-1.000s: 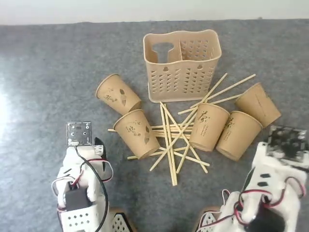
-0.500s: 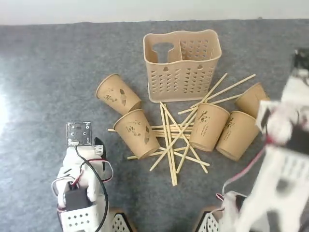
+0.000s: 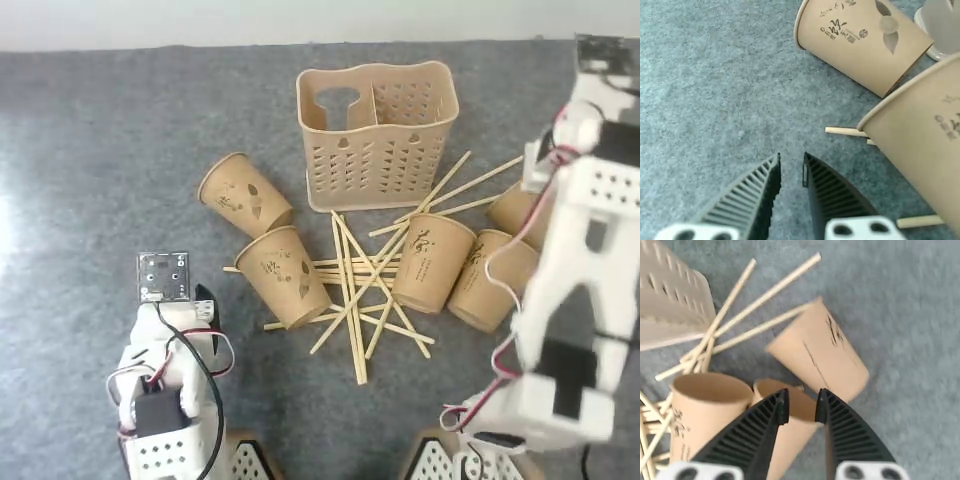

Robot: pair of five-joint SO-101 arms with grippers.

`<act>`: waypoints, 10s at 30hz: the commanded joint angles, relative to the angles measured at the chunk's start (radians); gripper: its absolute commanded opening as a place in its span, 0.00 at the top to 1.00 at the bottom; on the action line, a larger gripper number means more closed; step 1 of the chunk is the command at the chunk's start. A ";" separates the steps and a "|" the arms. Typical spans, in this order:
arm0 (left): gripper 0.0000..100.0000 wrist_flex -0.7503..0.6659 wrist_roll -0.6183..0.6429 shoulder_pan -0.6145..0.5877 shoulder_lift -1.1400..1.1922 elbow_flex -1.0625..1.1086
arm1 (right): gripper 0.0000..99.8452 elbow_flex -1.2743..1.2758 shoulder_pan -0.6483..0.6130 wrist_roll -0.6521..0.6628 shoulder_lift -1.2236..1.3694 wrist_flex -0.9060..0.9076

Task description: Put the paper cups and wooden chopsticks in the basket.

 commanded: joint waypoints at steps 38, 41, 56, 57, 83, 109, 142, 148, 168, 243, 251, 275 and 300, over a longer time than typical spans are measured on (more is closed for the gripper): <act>0.93 -0.003 -0.009 -0.002 -0.017 -0.004 | 0.90 -0.764 0.036 0.066 0.745 0.222; 0.93 -0.003 -0.009 0.000 -0.017 -0.004 | 0.90 -0.741 0.058 0.068 0.754 0.223; 0.93 -0.005 -0.009 0.000 -0.017 -0.004 | 0.90 -0.552 0.183 0.170 0.582 0.234; 0.93 -0.005 -0.009 0.000 -0.017 -0.004 | 0.90 -0.534 0.197 0.178 0.572 0.234; 0.93 -0.005 -0.009 -0.003 -0.017 -0.004 | 0.90 0.106 0.404 0.505 0.012 0.234; 0.93 -0.003 -0.009 -0.003 -0.015 -0.004 | 0.89 0.468 0.536 0.709 -0.409 0.166; 0.93 0.006 -0.009 -0.005 -0.015 -0.004 | 0.89 0.588 0.463 0.578 -0.308 -0.004; 0.93 0.006 -0.009 -0.002 -0.015 -0.004 | 0.89 0.591 0.495 0.580 -0.188 -0.025; 0.93 0.006 -0.009 0.000 -0.015 -0.004 | 0.99 0.505 0.467 0.575 -0.183 0.013; 0.93 0.011 -0.011 0.000 -0.015 -0.004 | 0.90 -0.012 -0.702 0.655 -0.099 -0.286; 0.93 0.009 -0.011 0.000 -0.015 -0.004 | 0.65 -0.017 -0.733 0.661 -0.104 -0.300; 0.93 0.006 -0.011 0.000 -0.015 -0.004 | 0.70 -0.077 -0.664 0.657 -0.114 -0.510; 0.93 0.006 -0.011 -0.005 -0.015 -0.004 | 0.81 0.236 0.091 0.858 -0.280 -0.077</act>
